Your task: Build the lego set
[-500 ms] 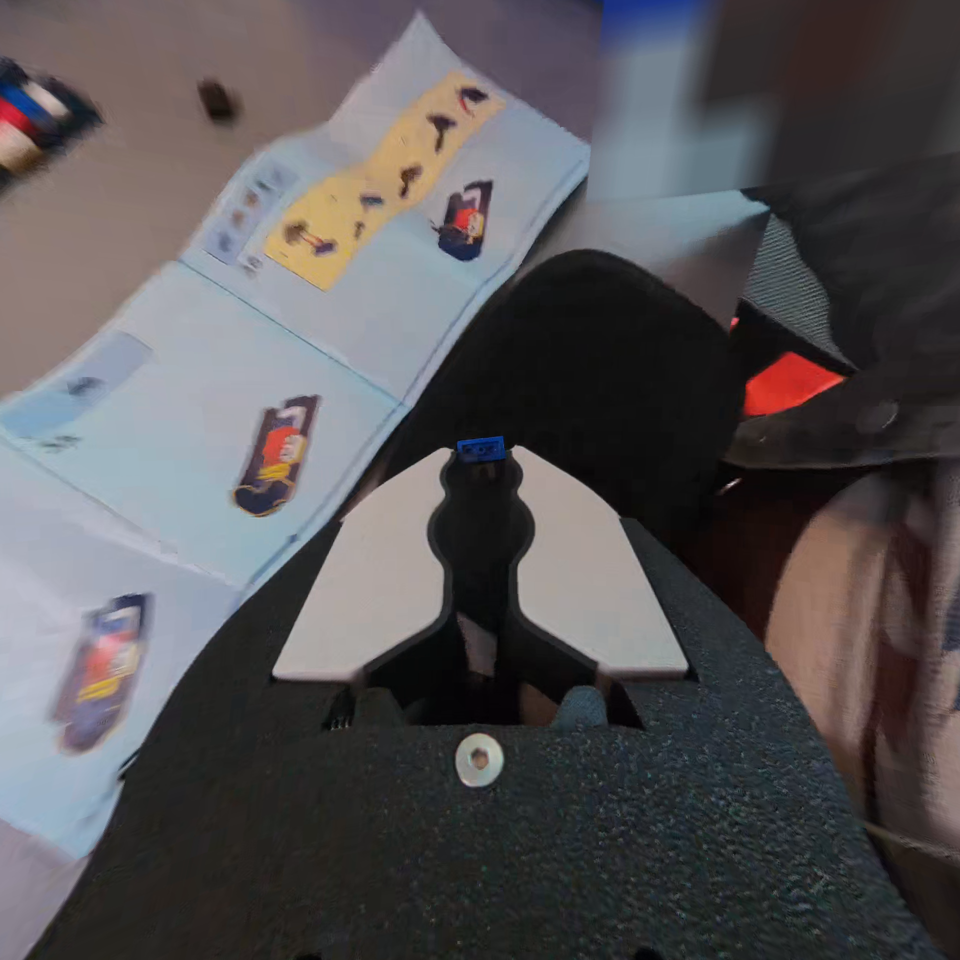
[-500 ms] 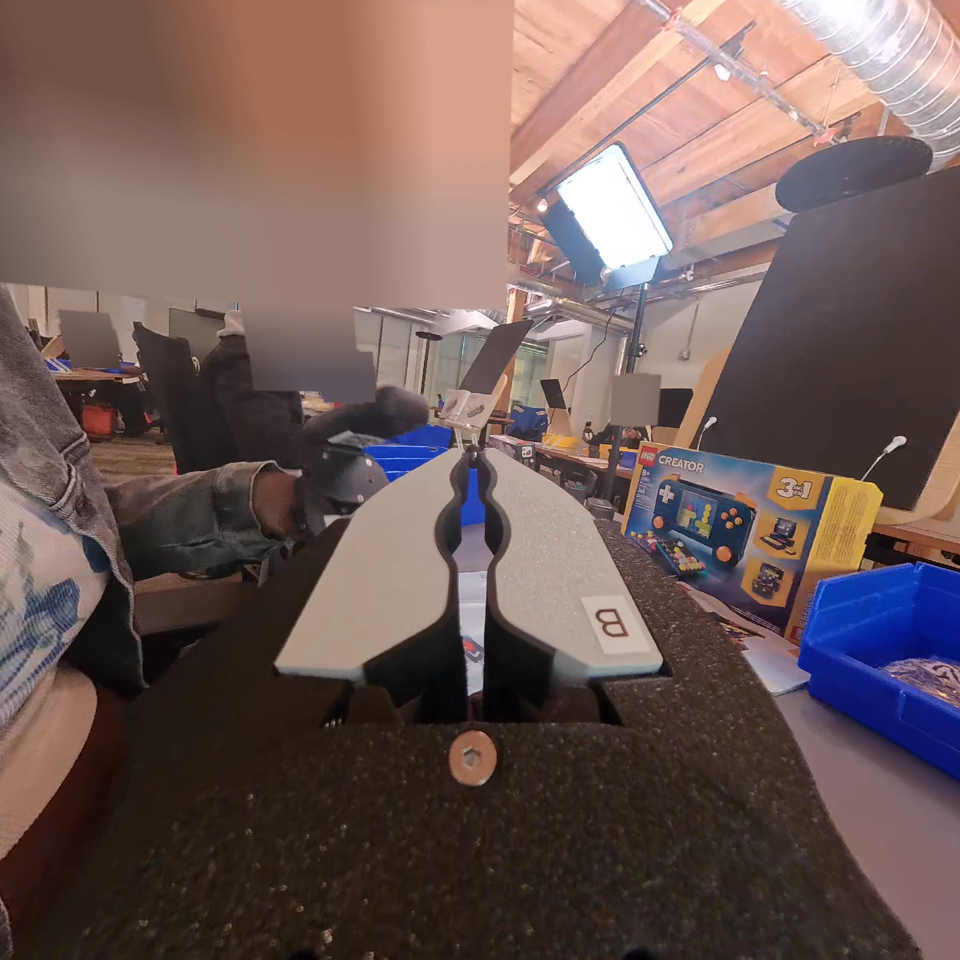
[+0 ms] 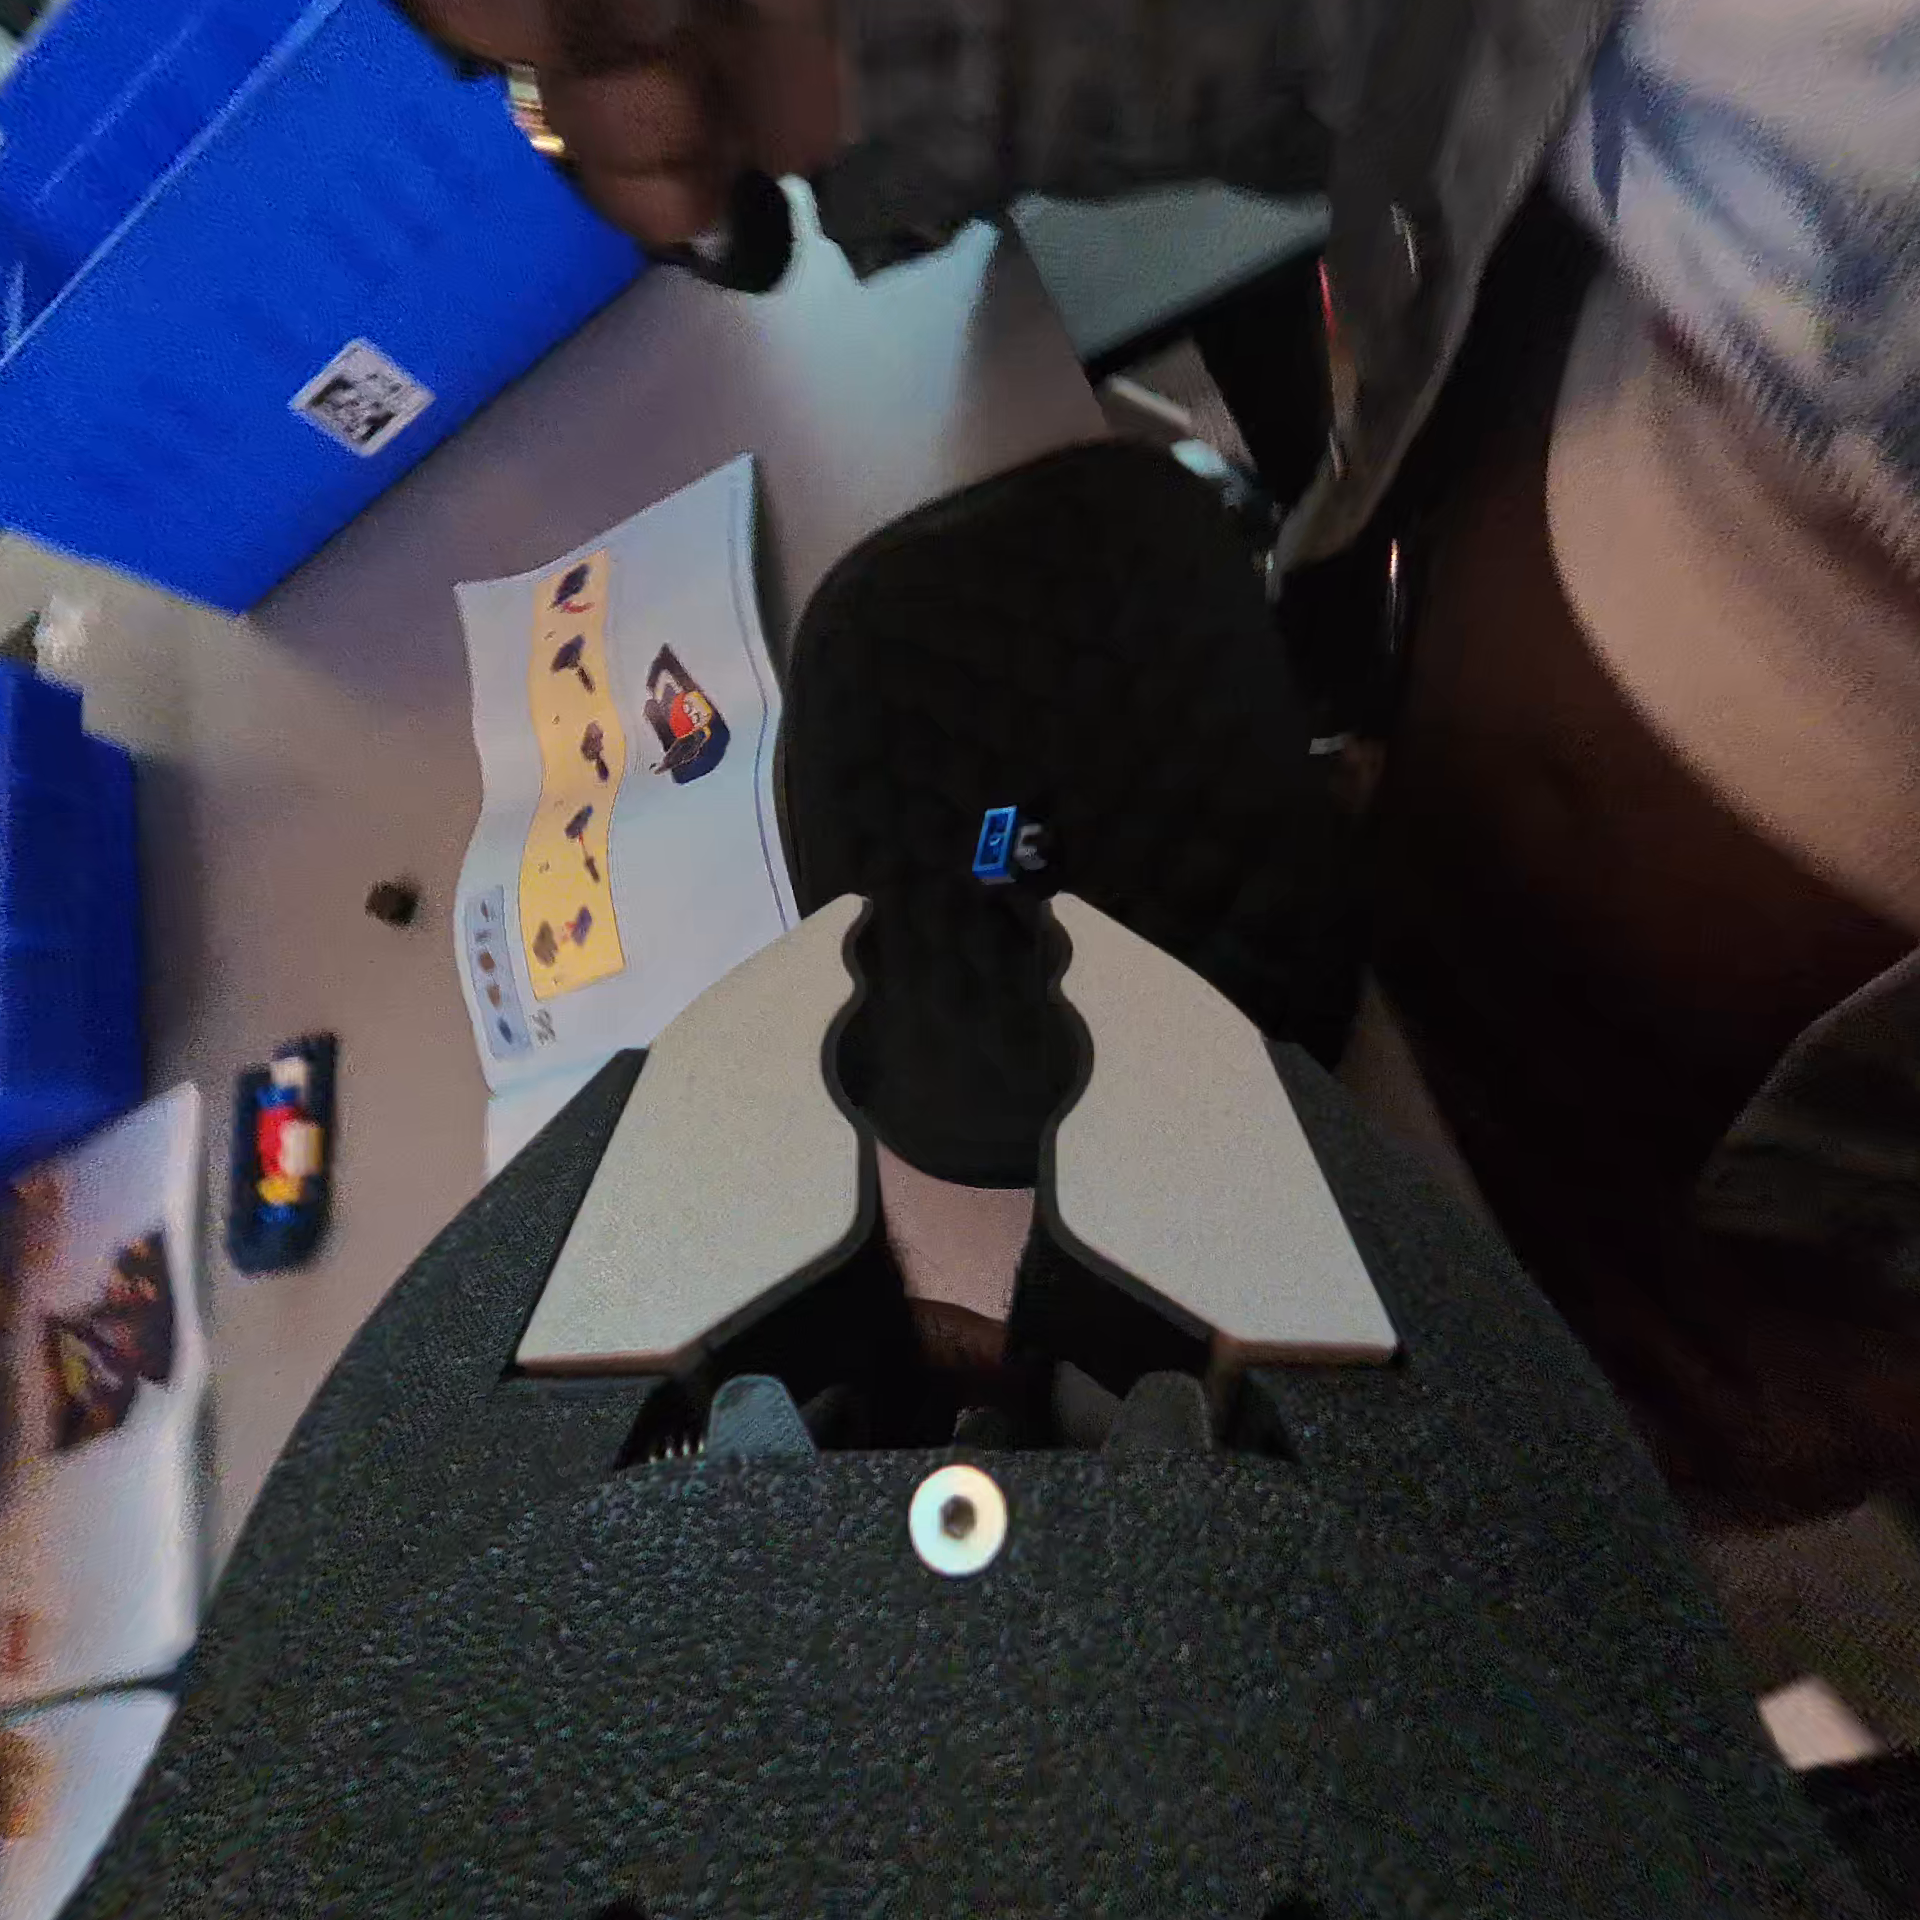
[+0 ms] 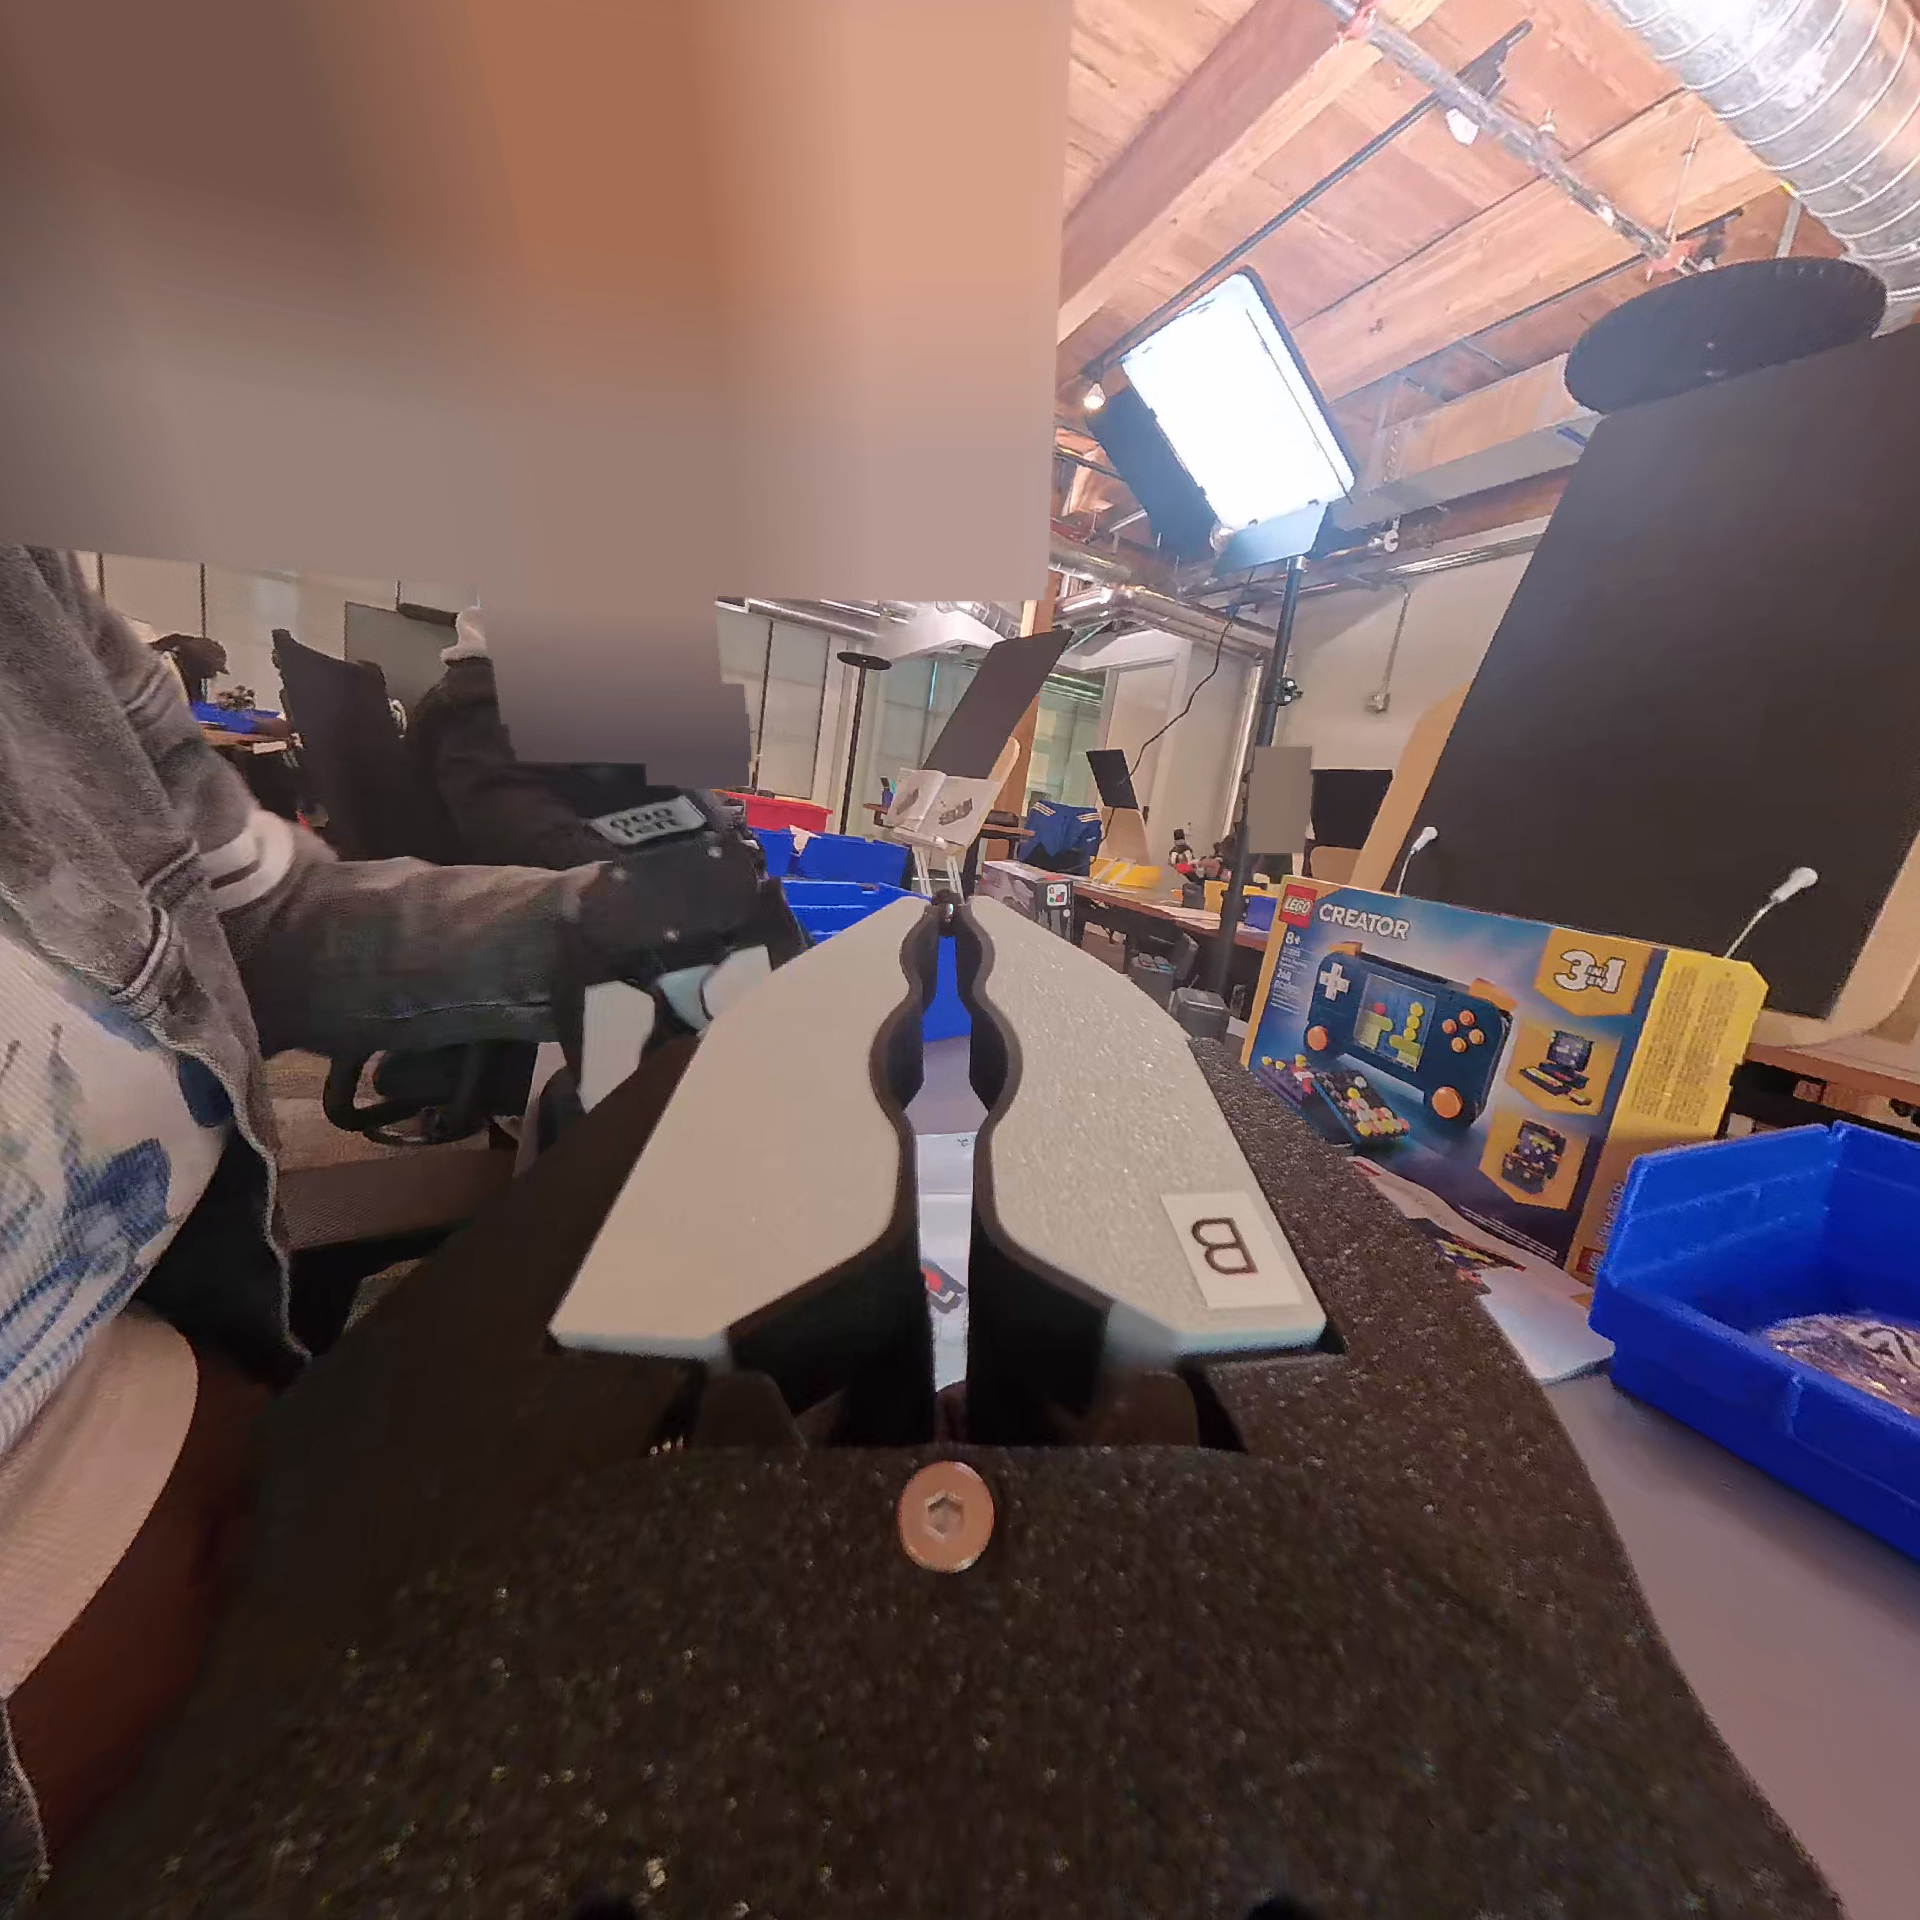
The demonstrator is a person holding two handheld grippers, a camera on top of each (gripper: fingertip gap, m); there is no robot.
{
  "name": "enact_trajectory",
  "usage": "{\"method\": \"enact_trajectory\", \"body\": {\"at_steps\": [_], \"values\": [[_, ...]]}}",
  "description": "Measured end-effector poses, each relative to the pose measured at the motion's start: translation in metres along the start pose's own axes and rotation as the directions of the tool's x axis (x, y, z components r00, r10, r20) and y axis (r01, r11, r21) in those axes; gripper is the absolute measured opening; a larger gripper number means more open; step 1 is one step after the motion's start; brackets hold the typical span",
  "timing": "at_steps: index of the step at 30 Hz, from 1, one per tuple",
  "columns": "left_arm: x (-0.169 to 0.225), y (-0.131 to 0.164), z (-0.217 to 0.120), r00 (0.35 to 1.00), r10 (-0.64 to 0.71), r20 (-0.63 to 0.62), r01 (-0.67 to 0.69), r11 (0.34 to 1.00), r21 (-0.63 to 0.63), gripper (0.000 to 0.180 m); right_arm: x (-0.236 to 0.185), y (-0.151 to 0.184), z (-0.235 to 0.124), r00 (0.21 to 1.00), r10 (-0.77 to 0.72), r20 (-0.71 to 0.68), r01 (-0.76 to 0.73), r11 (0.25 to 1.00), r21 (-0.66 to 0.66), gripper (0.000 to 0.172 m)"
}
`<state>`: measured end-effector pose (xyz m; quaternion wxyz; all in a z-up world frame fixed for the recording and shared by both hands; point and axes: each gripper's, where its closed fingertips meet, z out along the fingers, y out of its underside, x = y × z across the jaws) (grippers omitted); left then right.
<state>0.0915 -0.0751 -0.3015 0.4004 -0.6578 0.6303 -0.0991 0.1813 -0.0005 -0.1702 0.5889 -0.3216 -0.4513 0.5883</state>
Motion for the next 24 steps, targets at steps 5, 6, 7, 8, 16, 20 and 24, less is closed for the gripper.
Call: {"method": "enact_trajectory", "body": {"at_steps": [5,6,7,8,16,20,24], "values": [[-0.005,0.021,0.036,0.972,0.104,-0.211,-0.129,0.986,-0.109,0.011,0.0,-0.007,0.001,1.0,-0.005,0.003,0.005,1.0,0.013,0.003],[-0.001,0.017,0.04,0.968,0.07,-0.24,-0.093,0.992,-0.084,0.008,0.001,-0.008,-0.001,1.0,-0.007,-0.002,0.007,1.0,0.014,0.003],[0.005,0.014,0.042,0.962,0.038,-0.271,-0.058,0.996,-0.066,0.007,0.003,-0.009,-0.003,1.0,-0.01,-0.01,0.01,1.0,0.013,0.003],[0.007,0.012,0.041,0.965,0.003,-0.263,-0.022,0.998,-0.067,0.005,0.005,-0.01,-0.005,1.0,-0.013,-0.019,0.013,1.0,0.013,0.003],[0.021,0.014,0.017,0.988,-0.004,-0.154,-0.004,0.999,-0.048,0.023,0.012,-0.004,-0.017,0.998,0.015,-0.063,-0.014,1.0,0.02,0.003],[0.006,-0.005,0.029,0.953,0.218,-0.211,-0.203,0.975,0.091,0.045,0.006,-0.01,-0.01,0.999,0.014,-0.03,-0.013,0.999,0.033,0.003],[0.023,-0.015,0.043,0.857,0.105,-0.505,-0.054,0.992,0.115,0.027,0.004,-0.014,-0.006,0.999,-0.037,-0.024,0.037,0.999,-0.006,0.003]]}}
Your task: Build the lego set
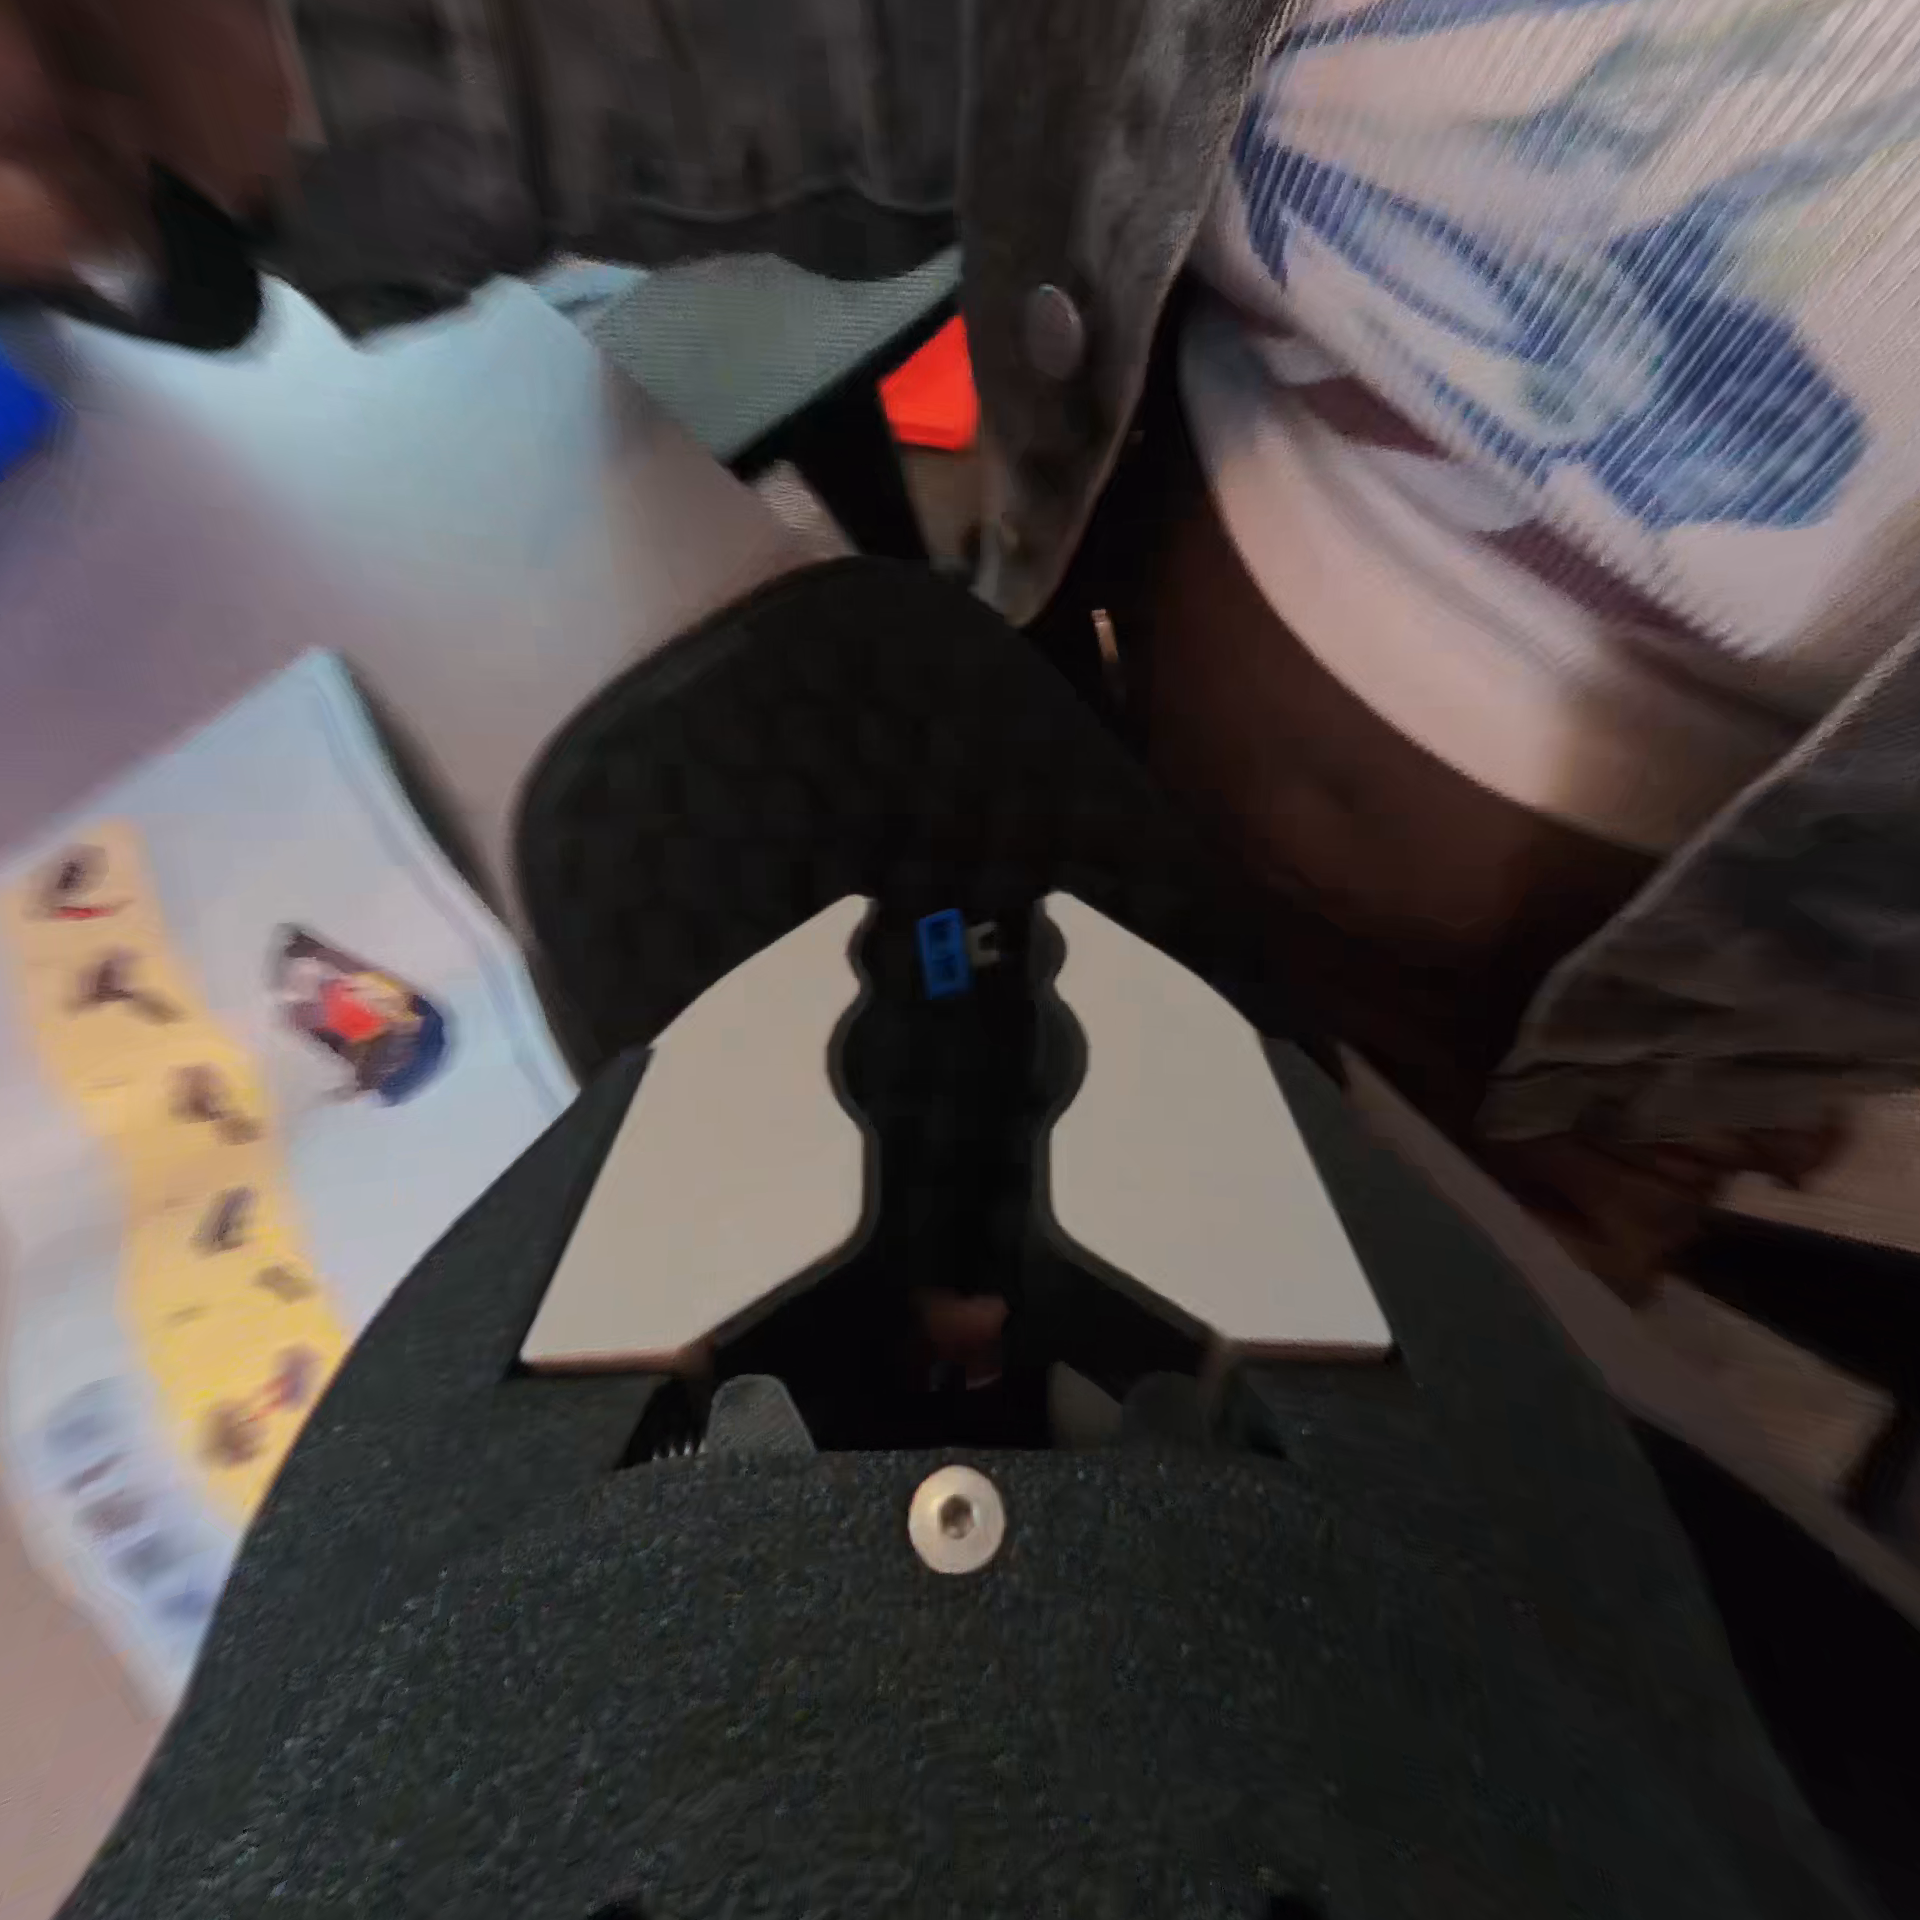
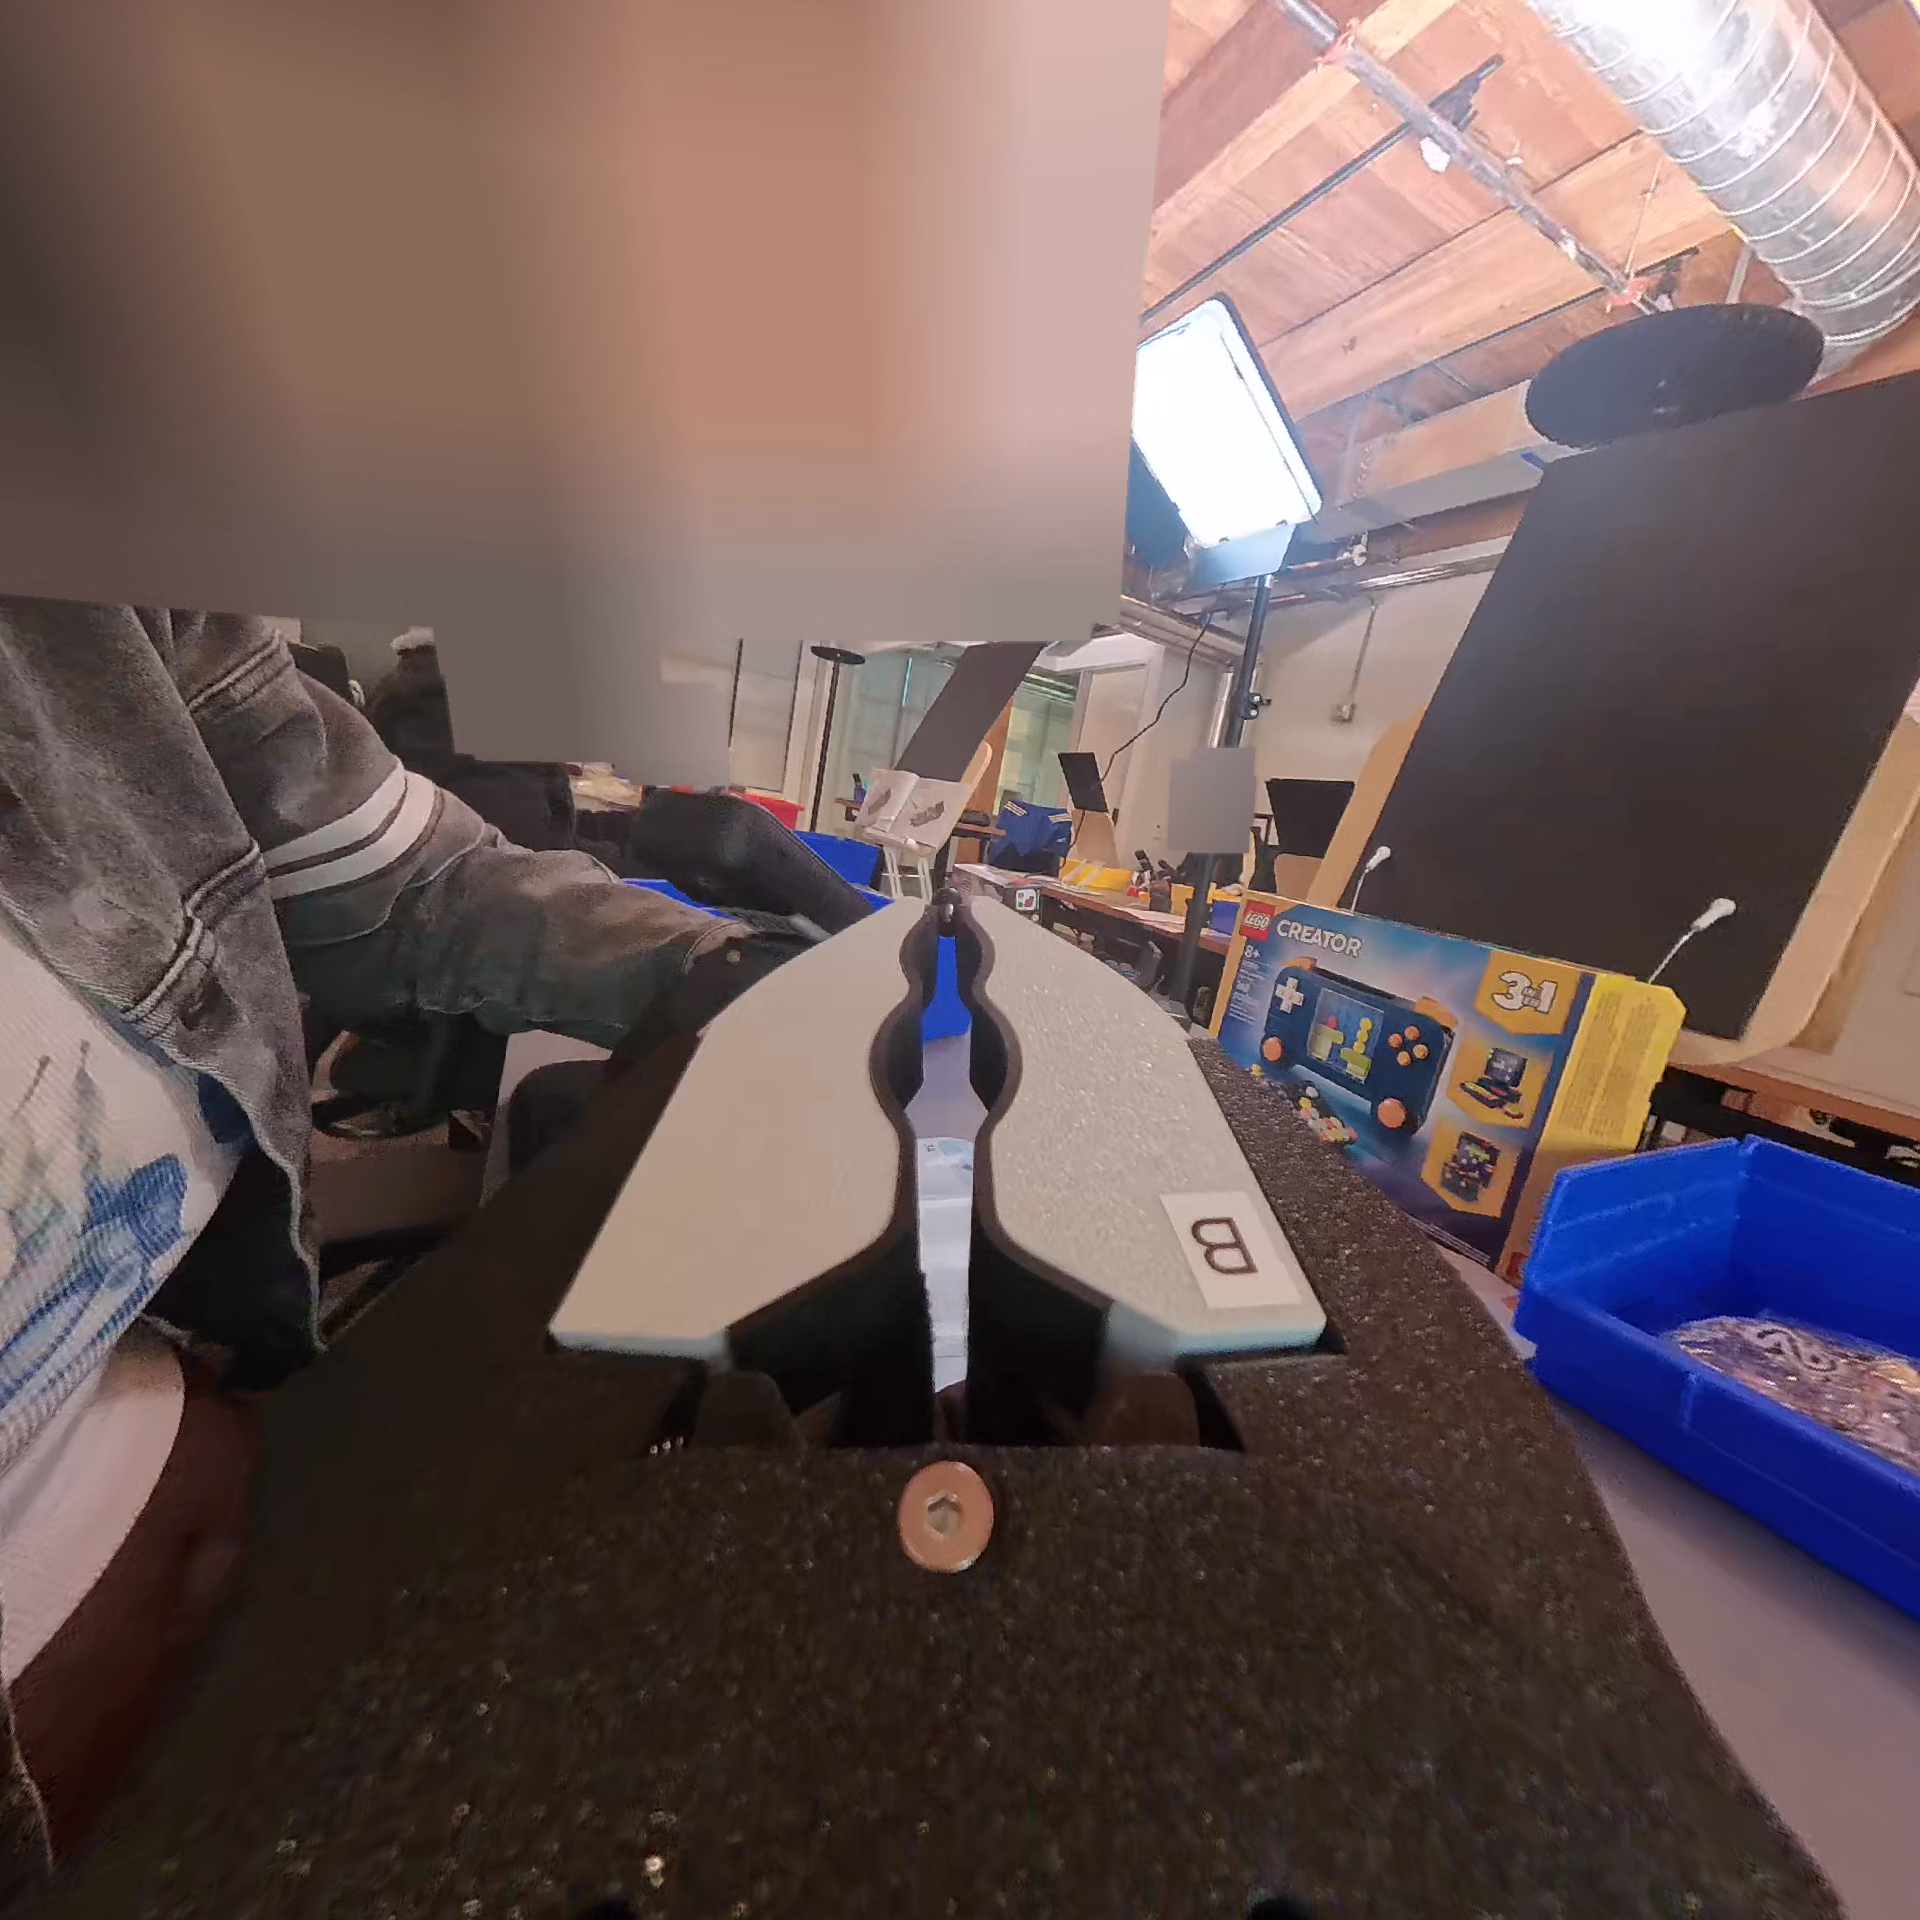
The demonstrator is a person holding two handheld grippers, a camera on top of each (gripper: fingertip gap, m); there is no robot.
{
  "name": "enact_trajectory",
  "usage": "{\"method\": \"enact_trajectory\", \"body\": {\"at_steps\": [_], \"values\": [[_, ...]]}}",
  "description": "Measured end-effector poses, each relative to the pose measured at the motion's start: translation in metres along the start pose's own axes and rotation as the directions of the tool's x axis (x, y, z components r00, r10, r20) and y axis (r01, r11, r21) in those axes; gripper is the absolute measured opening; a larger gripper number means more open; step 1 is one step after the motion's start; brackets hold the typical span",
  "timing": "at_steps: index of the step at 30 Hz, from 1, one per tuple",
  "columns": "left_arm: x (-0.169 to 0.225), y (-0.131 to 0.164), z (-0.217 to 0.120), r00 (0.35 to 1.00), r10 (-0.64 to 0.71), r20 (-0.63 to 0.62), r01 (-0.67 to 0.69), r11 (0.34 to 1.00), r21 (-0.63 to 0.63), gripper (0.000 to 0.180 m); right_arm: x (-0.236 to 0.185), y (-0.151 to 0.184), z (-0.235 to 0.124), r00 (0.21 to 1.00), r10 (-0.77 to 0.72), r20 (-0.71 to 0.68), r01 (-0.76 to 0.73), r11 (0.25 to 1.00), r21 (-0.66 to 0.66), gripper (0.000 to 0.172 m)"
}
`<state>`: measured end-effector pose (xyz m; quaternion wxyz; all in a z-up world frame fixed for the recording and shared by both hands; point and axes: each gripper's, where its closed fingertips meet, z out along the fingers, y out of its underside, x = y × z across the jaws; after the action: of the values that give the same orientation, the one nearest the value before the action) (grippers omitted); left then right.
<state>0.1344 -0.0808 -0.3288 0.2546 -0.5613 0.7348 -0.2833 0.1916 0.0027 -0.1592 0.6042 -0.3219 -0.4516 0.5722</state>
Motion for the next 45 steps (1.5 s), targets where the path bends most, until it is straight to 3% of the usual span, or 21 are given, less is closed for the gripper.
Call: {"method": "enact_trajectory", "body": {"at_steps": [1,3,5,6,7,10,12,13,14,17,20,22,24,26,30,33,37,41,45], "values": [[0.005,0.004,0.005,0.996,-0.065,-0.061,0.063,0.998,-0.029,0.012,0.001,-0.001,-0.001,1.0,-0.007,-0.007,0.007,1.0,-0.002,0.003],[0.002,0.004,0.007,0.978,-0.204,-0.043,0.204,0.979,-0.019,0.01,0.005,-0.002,-0.005,1.0,-0.009,-0.025,0.009,1.0,0.002,0.003],[-0.006,0.003,0.003,0.932,-0.346,0.106,0.345,0.938,0.03,0.01,0.008,-0.001,-0.011,0.999,-0.001,-0.044,0.002,1.0,0.008,0.003],[-0.017,0.003,-0.003,0.864,-0.432,0.259,0.422,0.902,0.097,0.009,0.009,0.001,-0.013,0.998,0.002,-0.055,-0.002,1.0,0.008,0.003],[-0.029,0.008,-0.016,0.734,-0.533,0.42,0.5,0.843,0.196,0.009,0.01,0.003,-0.015,0.998,0.006,-0.066,-0.006,1.0,0.006,0.003],[-0.032,0.031,-0.046,0.282,-0.757,0.589,0.604,0.617,0.504,0.008,0.012,0.011,-0.018,0.996,0.03,-0.082,-0.03,1.0,0.004,0.003],[-0.025,0.044,-0.04,0.153,-0.761,0.63,0.633,0.565,0.529,0.01,0.01,0.015,-0.015,0.996,0.049,-0.076,-0.048,0.999,0.012,0.003],[-0.025,0.039,-0.035,0.143,-0.762,0.631,0.631,0.562,0.535,0.01,0.009,0.017,-0.013,0.996,0.056,-0.07,-0.055,0.998,0.013,0.003],[-0.025,0.035,-0.031,0.156,-0.751,0.641,0.624,0.578,0.526,0.012,0.007,0.018,-0.011,0.996,0.059,-0.061,-0.058,0.998,0.011,0.003],[-0.021,0.028,-0.017,0.235,-0.75,0.618,0.662,0.589,0.463,0.04,0.002,0.017,-0.004,0.999,0.041,-0.036,-0.041,0.999,-0.002,0.003],[-0.017,0.018,-0.024,0.293,-0.767,0.571,0.648,0.598,0.471,0.048,0.001,0.013,-0.003,0.999,0.037,-0.027,-0.037,0.999,0.005,0.003],[-0.012,0.015,-0.034,0.343,-0.735,0.585,0.621,0.645,0.446,0.049,0.003,0.014,-0.003,0.999,0.045,-0.025,-0.045,0.999,0.008,0.003],[-0.01,0.018,-0.045,0.383,-0.683,0.623,0.582,0.701,0.412,0.038,0.001,0.016,-0.002,0.998,0.06,-0.007,-0.06,0.998,0.004,0.003],[-0.009,0.024,-0.047,0.41,-0.668,0.621,0.577,0.718,0.39,0.036,-0.005,0.023,0.002,0.994,0.099,0.045,-0.098,0.995,-0.027,0.003],[-0.006,0.023,-0.037,0.565,-0.626,0.537,0.538,0.774,0.335,0.046,-0.023,0.051,0.012,0.96,0.234,0.151,-0.201,0.957,-0.208,0.003],[-0.008,0.031,-0.038,0.636,-0.567,0.523,0.517,0.817,0.257,0.039,-0.042,0.067,0.018,0.932,0.291,0.215,-0.217,0.925,-0.31,0.003],[-0.007,0.036,-0.025,0.675,-0.616,0.406,0.569,0.785,0.244,0.028,-0.053,0.073,0.021,0.908,0.345,0.238,-0.257,0.907,-0.332,0.002],[-0.007,0.038,-0.024,0.658,-0.671,0.342,0.613,0.741,0.274,0.017,-0.055,0.085,0.022,0.904,0.363,0.224,-0.265,0.89,-0.372,0.003],[-0.008,0.04,-0.023,0.648,-0.689,0.324,0.631,0.724,0.279,0.017,-0.064,0.119,0.024,0.894,0.406,0.189,-0.247,0.799,-0.548,0.003]]}}
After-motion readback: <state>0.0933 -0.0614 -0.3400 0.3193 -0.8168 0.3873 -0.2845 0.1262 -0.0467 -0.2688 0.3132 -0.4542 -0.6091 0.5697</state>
